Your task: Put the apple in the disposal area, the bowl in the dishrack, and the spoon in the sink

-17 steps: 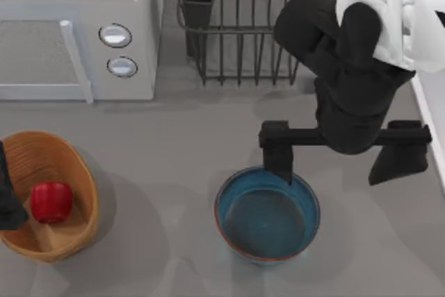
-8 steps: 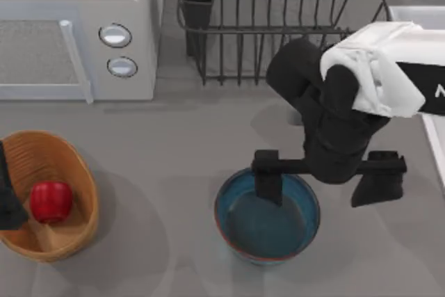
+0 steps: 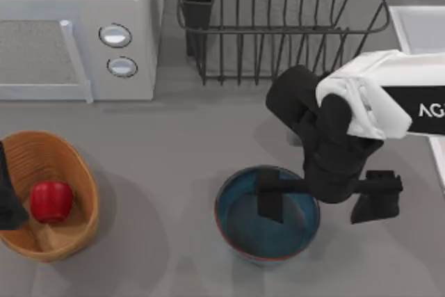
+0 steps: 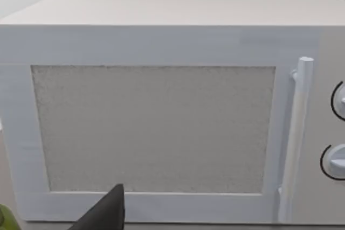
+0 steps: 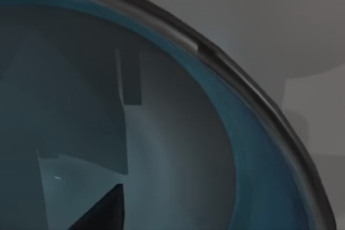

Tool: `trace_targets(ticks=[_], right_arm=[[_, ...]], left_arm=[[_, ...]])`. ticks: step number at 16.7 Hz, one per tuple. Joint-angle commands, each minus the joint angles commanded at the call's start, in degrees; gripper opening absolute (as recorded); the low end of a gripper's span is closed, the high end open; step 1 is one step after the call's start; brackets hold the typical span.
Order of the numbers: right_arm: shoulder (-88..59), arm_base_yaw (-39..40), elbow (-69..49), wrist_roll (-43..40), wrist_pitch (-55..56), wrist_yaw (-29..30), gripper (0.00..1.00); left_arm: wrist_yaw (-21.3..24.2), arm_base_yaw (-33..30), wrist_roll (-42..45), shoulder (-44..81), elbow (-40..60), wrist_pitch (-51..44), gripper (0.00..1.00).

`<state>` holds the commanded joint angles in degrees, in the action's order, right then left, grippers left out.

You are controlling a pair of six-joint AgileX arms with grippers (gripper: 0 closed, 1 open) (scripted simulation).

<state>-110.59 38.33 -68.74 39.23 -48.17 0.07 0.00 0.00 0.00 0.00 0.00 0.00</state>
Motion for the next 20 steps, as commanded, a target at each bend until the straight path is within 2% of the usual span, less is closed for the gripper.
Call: trace_targets(ticks=[13,20], right_arm=[[0.00,0.00,0.00,0.00,0.00,0.00,0.02],[0.00,0.00,0.00,0.00,0.00,0.00,0.00]], left_arm=[[0.00,0.00,0.00,0.00,0.00,0.00,1.00],[0.00,0.00,0.00,0.00,0.00,0.00,1.00]])
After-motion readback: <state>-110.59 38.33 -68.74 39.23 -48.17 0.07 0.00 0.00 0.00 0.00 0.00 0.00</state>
